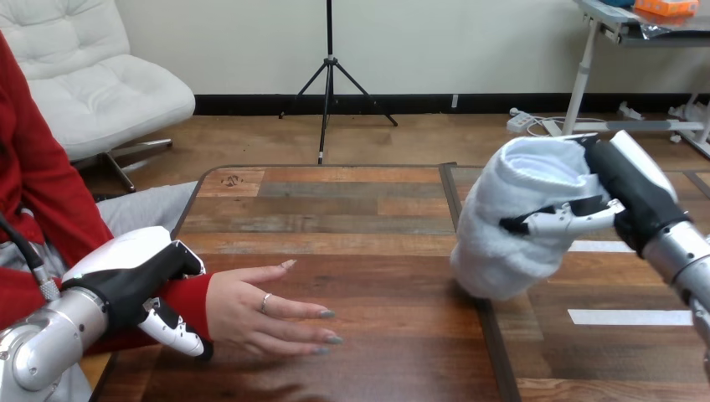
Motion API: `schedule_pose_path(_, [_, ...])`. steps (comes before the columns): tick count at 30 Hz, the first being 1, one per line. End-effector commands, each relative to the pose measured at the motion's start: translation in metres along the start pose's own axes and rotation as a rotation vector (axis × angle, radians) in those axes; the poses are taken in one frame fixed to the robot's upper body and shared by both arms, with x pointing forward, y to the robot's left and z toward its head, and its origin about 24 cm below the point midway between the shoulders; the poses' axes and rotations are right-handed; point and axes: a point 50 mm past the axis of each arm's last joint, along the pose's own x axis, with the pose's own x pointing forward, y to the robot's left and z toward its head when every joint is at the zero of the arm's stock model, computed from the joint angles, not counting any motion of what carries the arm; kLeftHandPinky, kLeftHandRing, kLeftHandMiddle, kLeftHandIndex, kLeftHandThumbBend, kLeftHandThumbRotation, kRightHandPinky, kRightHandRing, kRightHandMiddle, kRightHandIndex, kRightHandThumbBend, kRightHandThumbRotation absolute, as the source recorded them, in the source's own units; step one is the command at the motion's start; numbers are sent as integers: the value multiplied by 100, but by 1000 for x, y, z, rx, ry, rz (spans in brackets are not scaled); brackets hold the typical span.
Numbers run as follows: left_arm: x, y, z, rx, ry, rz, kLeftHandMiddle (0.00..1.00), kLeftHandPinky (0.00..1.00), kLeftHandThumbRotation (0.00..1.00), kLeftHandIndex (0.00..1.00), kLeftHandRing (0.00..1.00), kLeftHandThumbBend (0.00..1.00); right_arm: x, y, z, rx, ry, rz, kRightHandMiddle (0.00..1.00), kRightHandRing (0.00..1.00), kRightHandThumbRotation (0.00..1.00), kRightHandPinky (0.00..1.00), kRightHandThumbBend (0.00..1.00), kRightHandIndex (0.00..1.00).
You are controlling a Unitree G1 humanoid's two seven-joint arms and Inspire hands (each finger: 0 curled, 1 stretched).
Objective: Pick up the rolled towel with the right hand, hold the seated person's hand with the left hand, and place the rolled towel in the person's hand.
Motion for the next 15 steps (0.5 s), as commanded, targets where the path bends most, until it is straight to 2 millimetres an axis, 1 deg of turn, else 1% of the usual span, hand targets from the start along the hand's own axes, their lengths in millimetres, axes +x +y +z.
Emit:
schedule_pose_path(1, [-3,86,48,86,-214,305,36,23,0,37,29,72,21,-2,37,8,-166,-82,40,35,0,31,85,43])
schedule_pose_path(15, [1,84,52,68,-245,307,36,22,0,37,28,74,28,12,43,21,-181,-58,41,36,0,32,84,43])
